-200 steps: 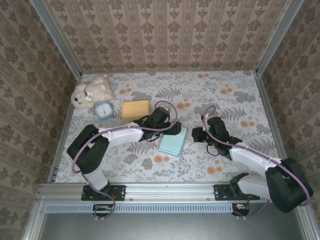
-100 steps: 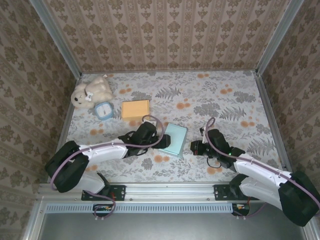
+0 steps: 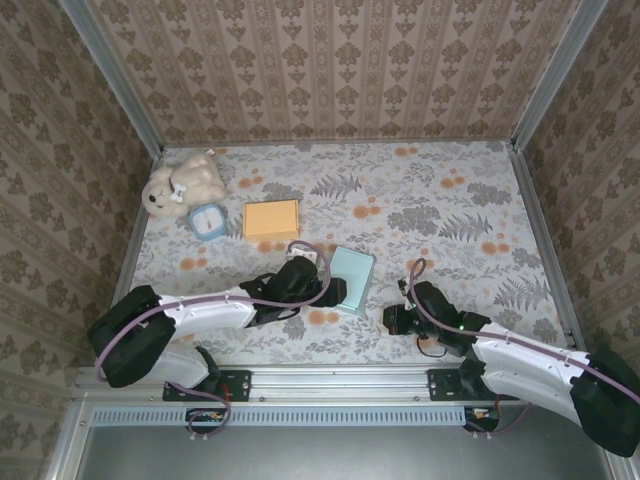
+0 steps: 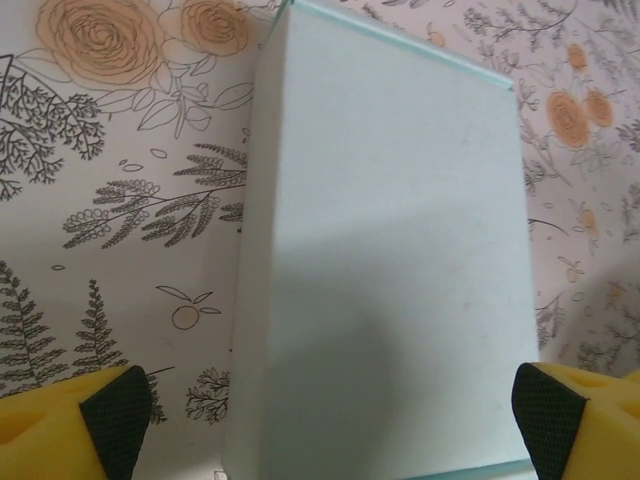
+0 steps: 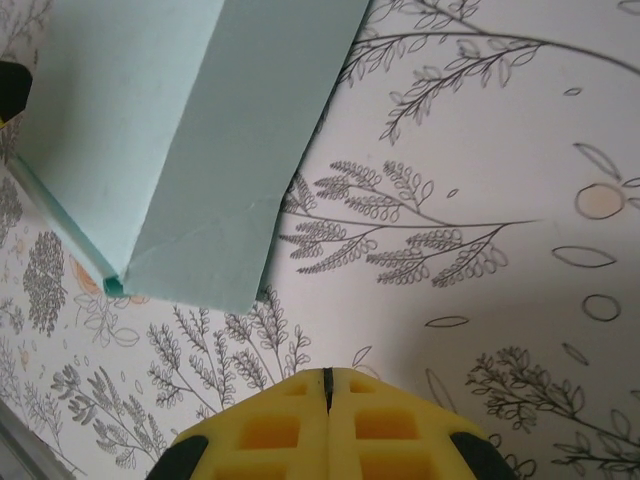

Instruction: Fold the paper box

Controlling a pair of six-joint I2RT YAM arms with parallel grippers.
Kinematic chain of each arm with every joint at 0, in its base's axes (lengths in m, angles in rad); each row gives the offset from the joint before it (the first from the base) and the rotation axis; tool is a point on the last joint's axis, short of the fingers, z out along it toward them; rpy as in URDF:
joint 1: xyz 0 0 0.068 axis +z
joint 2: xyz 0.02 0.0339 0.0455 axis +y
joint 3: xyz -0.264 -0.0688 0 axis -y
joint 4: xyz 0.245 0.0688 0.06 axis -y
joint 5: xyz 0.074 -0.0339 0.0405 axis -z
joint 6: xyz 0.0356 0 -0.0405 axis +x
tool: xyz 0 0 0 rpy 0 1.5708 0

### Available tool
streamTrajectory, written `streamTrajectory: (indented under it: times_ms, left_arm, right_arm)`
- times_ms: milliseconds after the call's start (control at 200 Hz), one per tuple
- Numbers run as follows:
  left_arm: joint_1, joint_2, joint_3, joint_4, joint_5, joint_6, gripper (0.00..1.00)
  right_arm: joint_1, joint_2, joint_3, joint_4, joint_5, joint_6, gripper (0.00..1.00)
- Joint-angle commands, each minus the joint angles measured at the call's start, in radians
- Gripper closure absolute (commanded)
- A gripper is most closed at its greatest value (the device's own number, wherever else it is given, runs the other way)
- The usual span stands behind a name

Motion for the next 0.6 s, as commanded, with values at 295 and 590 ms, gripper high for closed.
streamTrajectory:
  times_ms: [295,590]
  left_arm:
    - [-0.034,0.040,0.022,0.023,-0.041,-0.041,0.04]
    - [-0.052,0.080,0.034,0.030,-0.057,-0.047,0.04]
  right_arm:
    - [0.060,0.123,0.044,0.089,0.028,0.028,1.00]
    - [0.073,0.275,0.090,0.169,0.011,0.035,1.00]
